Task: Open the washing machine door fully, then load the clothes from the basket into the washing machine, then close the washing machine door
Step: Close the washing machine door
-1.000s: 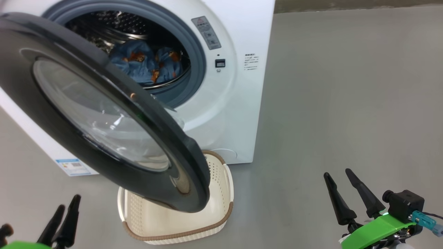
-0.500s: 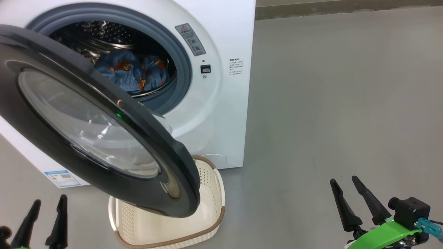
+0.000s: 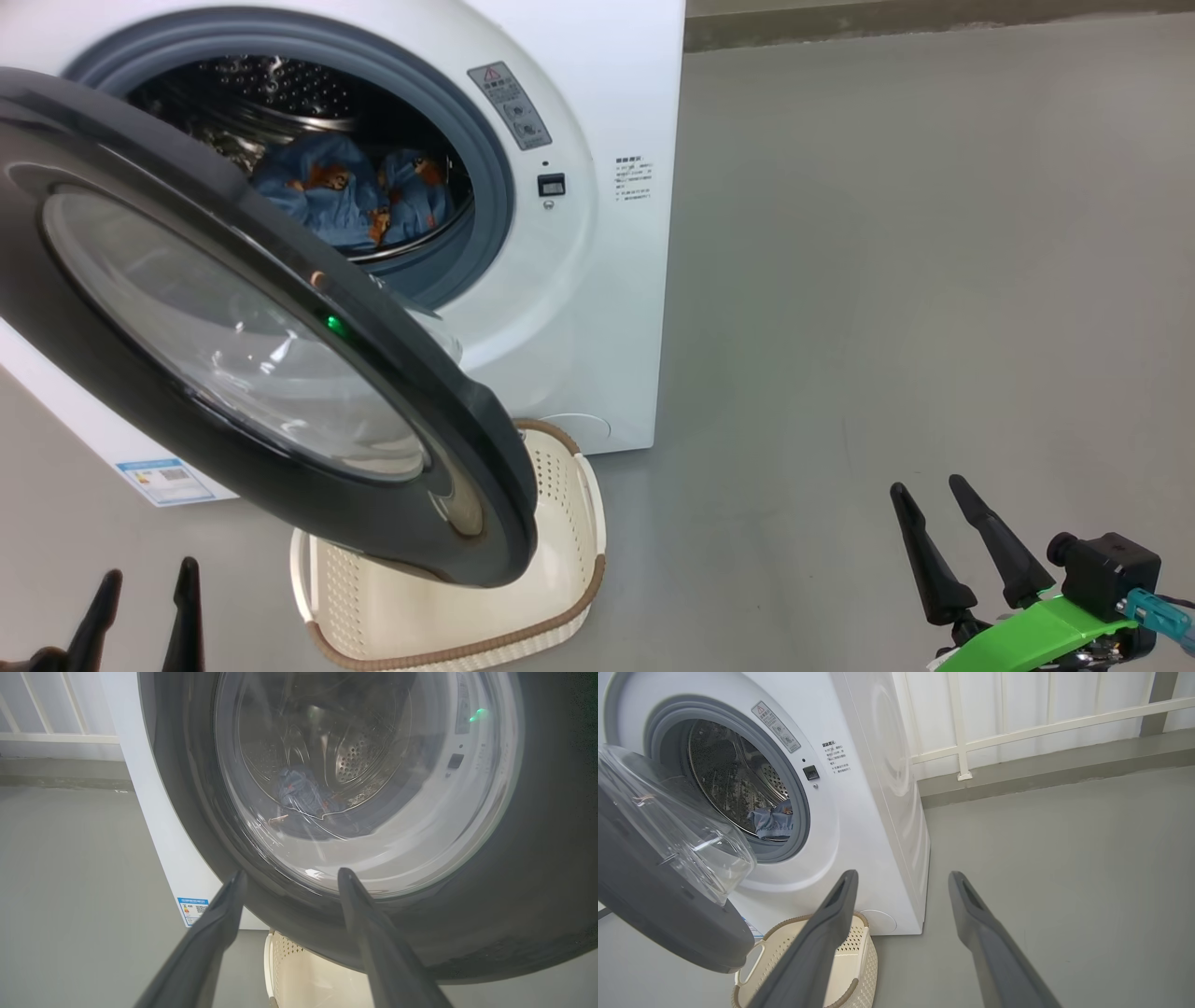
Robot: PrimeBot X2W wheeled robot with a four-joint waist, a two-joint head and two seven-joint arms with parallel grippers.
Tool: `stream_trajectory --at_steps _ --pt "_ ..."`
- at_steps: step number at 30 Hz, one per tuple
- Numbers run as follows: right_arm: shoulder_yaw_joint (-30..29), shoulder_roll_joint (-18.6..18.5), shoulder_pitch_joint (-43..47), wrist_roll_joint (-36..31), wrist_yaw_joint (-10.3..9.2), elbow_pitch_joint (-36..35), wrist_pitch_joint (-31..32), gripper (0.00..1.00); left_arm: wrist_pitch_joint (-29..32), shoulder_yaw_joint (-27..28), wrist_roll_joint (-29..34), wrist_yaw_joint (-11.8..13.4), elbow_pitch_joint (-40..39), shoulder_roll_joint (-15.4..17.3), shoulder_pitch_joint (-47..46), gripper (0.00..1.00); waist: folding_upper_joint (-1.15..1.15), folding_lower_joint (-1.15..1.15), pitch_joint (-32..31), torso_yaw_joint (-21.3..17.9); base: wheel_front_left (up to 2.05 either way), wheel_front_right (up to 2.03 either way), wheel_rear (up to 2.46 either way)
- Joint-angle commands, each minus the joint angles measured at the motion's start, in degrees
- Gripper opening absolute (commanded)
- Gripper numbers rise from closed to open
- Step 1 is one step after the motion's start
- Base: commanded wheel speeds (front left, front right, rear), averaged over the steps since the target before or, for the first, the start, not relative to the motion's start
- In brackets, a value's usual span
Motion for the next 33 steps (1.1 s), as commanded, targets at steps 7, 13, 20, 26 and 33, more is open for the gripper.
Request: stream_trajectory --at_steps 7,13,20,26,33 --pt "0.20 -0.25 -0.82 -0.45 0.09 -1.54 -0.69 1.00 -0.37 2.52 0.91 -0.09 -0.49 0.10 -1.85 1.00 0.00 0.00 0.18 1.06 0.00 0.00 0.00" --pt "-1.19 2.20 -3.13 -1.83 0.09 -2.22 -0.69 0.00 -0.37 1.91 1.14 -0.09 -1.51 -1.16 -1.53 1.00 0.00 0.00 -0.33 2.55 0.00 0.00 0.00" --pt "-0.40 5.15 -9.64 -2.86 0.09 -4.57 -0.69 0.00 -0.37 2.32 1.49 -0.09 -3.48 -2.86 -0.89 1.00 0.00 0.00 -0.74 4.39 0.00 0.00 0.00" --pt "2.50 5.61 -14.24 -2.33 0.09 -8.99 -0.69 0.00 -0.37 3.07 1.80 -0.09 -5.13 -4.00 -0.57 1.00 0.00 0.00 -1.21 5.77 0.00 0.00 0.00" --pt "7.34 6.60 -17.77 -0.05 0.09 -18.64 -0.69 0.00 -0.37 3.10 2.45 -0.09 -7.29 -5.12 -0.04 1.00 0.00 0.00 -1.95 7.45 0.00 0.00 0.00"
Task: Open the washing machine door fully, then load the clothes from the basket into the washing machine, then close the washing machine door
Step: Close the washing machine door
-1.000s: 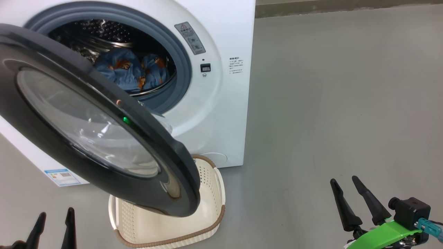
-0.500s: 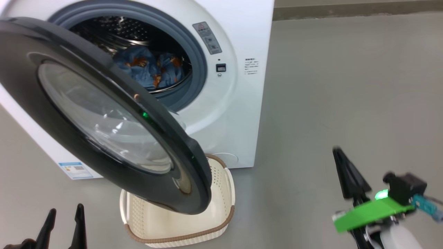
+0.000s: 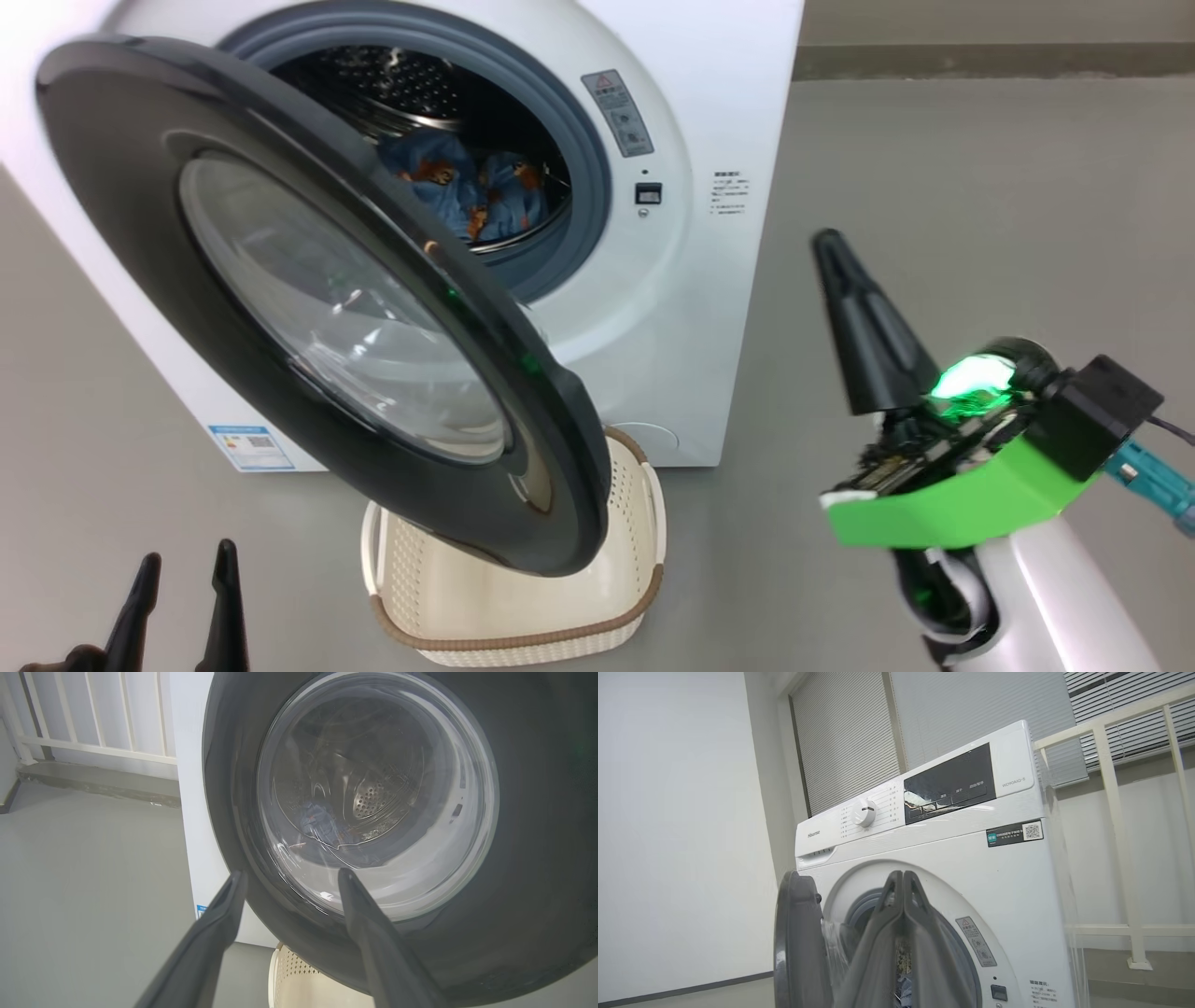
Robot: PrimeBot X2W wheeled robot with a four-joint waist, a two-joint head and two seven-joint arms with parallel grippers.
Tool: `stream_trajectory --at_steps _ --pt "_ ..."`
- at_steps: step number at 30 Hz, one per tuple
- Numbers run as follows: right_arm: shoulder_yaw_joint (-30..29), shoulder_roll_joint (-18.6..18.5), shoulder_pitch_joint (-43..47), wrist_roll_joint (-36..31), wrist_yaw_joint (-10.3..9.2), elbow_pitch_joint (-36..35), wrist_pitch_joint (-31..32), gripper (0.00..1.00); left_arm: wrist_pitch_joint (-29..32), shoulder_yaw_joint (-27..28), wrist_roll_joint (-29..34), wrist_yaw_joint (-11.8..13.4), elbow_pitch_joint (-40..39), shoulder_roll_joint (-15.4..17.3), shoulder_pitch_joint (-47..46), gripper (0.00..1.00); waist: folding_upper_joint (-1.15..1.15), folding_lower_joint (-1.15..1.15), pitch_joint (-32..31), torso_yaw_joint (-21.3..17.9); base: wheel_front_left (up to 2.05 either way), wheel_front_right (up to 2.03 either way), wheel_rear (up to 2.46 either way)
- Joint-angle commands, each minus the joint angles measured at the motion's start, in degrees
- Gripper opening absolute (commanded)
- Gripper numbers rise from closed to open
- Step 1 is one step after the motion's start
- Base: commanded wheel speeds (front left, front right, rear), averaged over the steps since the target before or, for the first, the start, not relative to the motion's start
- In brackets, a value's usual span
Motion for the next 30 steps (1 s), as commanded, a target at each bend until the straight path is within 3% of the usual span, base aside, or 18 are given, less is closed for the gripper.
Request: stream_trajectory --at_steps 1,7,17,30 --pt "2.69 0.76 -1.99 1.00 0.09 -3.16 -0.26 0.00 -0.37 2.21 0.54 -0.09 -2.00 0.49 -1.10 1.00 0.00 0.00 -0.42 0.66 0.00 0.00 0.00" --pt "10.26 1.28 -2.06 3.51 0.09 -6.31 -0.26 0.00 -0.37 2.13 0.81 -0.09 -2.90 -0.70 -0.02 1.00 0.00 0.00 -0.97 1.80 0.00 0.00 0.00" --pt "26.57 0.11 -1.93 6.59 0.09 1.58 -0.26 0.00 -0.37 1.62 0.52 -0.09 -2.47 -1.56 0.49 1.00 0.00 0.00 -0.75 4.28 0.00 0.00 0.00" --pt "33.16 -0.15 -3.44 8.52 0.09 17.24 -0.26 0.00 -0.37 0.60 -0.55 -0.09 -1.11 -2.30 -1.10 1.00 0.00 0.00 2.04 6.50 0.00 0.00 0.00"
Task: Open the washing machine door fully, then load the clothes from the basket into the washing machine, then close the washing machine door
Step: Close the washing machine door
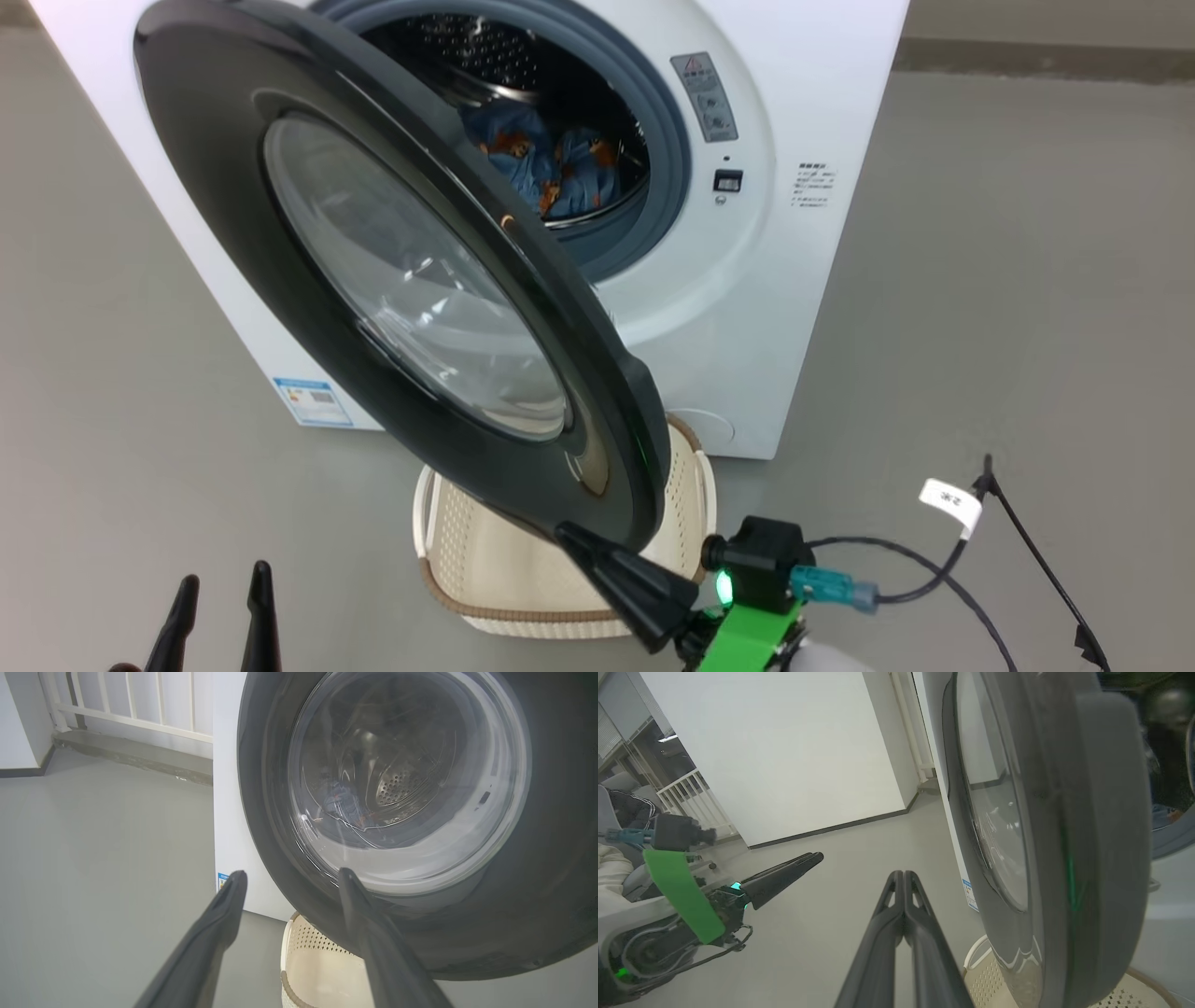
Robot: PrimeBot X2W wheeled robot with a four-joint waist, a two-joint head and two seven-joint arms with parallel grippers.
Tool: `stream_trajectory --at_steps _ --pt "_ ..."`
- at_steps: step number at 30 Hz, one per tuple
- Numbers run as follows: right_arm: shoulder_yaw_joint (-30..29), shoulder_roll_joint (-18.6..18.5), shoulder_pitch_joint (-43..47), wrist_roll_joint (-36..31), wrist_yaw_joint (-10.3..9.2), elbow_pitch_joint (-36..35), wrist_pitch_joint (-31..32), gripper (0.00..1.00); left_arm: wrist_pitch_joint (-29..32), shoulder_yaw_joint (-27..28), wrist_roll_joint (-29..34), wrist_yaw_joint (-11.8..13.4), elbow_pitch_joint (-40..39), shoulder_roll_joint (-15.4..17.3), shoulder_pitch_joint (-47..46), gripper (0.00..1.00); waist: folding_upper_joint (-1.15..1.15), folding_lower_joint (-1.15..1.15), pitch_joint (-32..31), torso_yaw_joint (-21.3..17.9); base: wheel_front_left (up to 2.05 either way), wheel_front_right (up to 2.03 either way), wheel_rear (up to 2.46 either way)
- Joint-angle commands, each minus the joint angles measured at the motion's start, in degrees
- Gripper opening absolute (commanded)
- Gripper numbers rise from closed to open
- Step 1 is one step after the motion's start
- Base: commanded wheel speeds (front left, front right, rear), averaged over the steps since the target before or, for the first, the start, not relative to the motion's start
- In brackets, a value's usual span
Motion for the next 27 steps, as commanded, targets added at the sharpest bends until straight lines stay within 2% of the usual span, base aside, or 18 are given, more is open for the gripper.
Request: stream_trajectory --at_steps 1,12,27 --pt "0.10 1.18 -2.62 0.83 0.09 0.38 -0.28 0.00 -0.37 1.88 -0.51 -0.09 -0.84 0.49 -3.17 1.00 0.00 0.00 1.08 0.50 0.00 0.00 0.00" --pt "-5.83 2.61 -4.80 -0.27 0.09 6.78 -0.28 0.00 -0.37 1.52 -1.07 -0.09 -0.61 0.57 -4.91 1.00 0.00 0.00 3.19 0.90 0.00 0.00 0.00" --pt "-19.68 2.65 -9.28 -4.67 0.09 7.37 -0.28 0.00 -0.37 -0.08 -1.64 -0.09 -1.38 0.60 -8.77 1.00 0.00 0.00 8.46 1.26 0.00 0.00 0.00"
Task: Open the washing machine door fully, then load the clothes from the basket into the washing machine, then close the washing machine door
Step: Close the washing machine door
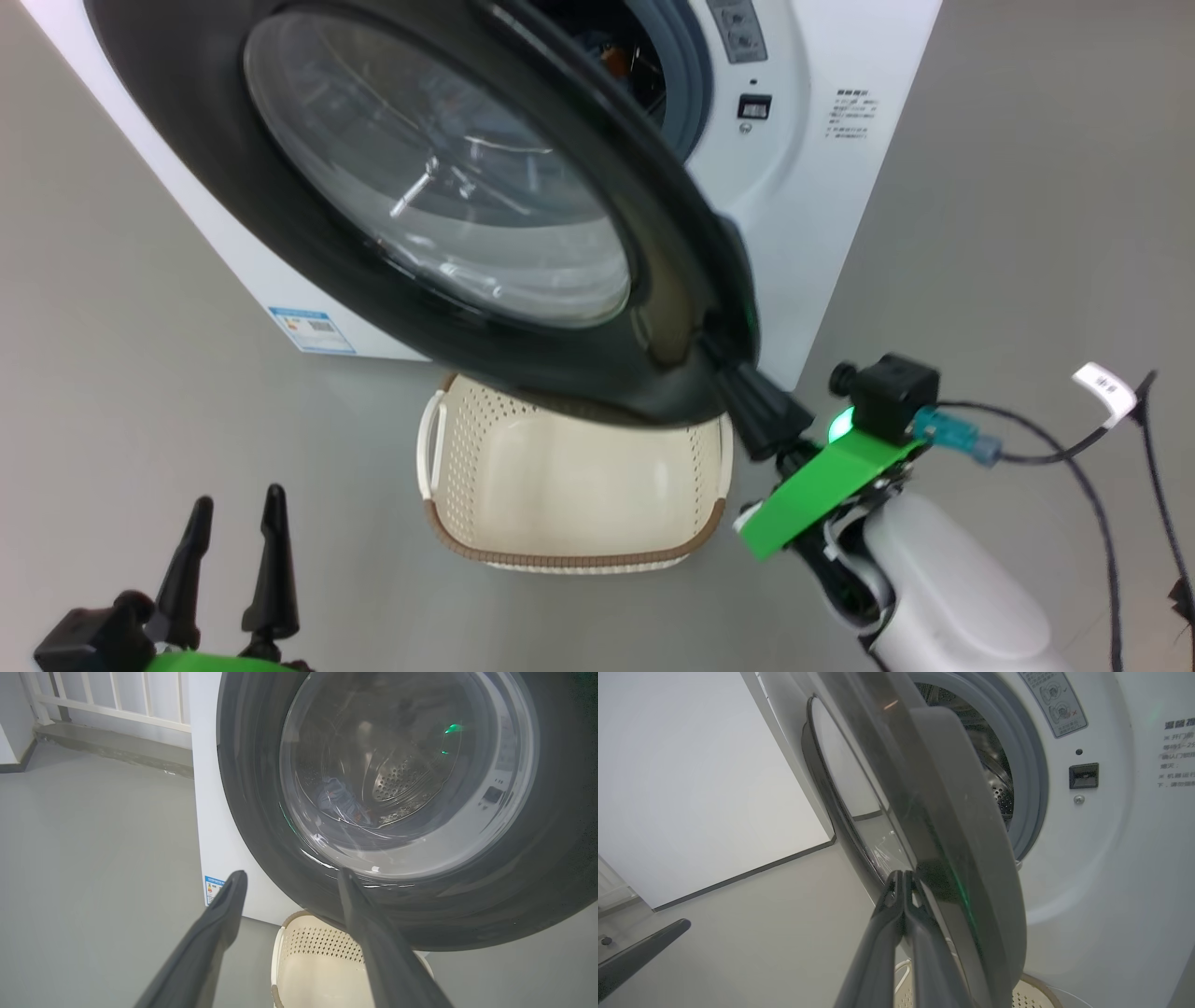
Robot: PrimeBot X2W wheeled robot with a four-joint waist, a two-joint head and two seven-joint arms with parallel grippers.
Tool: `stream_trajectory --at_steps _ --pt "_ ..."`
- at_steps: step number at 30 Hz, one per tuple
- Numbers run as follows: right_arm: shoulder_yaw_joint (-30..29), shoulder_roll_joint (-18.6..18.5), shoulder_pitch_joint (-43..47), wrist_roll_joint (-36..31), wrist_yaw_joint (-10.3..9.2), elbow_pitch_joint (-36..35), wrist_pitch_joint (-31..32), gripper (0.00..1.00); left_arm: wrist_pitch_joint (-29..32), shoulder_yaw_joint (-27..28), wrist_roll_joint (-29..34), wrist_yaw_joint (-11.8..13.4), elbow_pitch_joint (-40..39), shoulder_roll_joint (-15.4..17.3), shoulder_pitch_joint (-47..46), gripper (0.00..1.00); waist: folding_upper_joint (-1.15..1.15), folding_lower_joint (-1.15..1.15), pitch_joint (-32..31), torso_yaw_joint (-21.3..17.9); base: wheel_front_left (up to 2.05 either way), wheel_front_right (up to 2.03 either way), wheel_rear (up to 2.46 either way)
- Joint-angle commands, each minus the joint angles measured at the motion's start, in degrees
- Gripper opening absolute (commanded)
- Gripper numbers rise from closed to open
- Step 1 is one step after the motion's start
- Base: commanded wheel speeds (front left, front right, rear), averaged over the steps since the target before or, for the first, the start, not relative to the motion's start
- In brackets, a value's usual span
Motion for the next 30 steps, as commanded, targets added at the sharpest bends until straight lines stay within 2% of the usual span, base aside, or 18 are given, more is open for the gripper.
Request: stream_trajectory --at_steps 1,25,30 --pt "-0.57 0.52 -2.10 -0.57 0.07 -1.08 -0.34 0.00 -0.37 1.67 -0.39 -0.09 -1.67 0.62 -2.43 1.00 0.00 0.00 1.24 0.34 0.00 0.00 0.00" --pt "-17.92 0.02 -16.98 -7.09 0.07 5.16 -0.34 0.00 -0.37 -4.21 -2.16 -0.09 -2.96 -0.21 -10.98 1.00 0.00 0.00 11.01 6.11 0.00 0.00 0.00" --pt "-20.09 0.29 -19.92 -8.50 0.07 6.09 -0.34 0.00 -0.37 -4.92 -2.50 -0.09 -2.95 -0.11 -11.98 1.00 0.00 0.00 12.28 6.89 0.00 0.00 0.00"
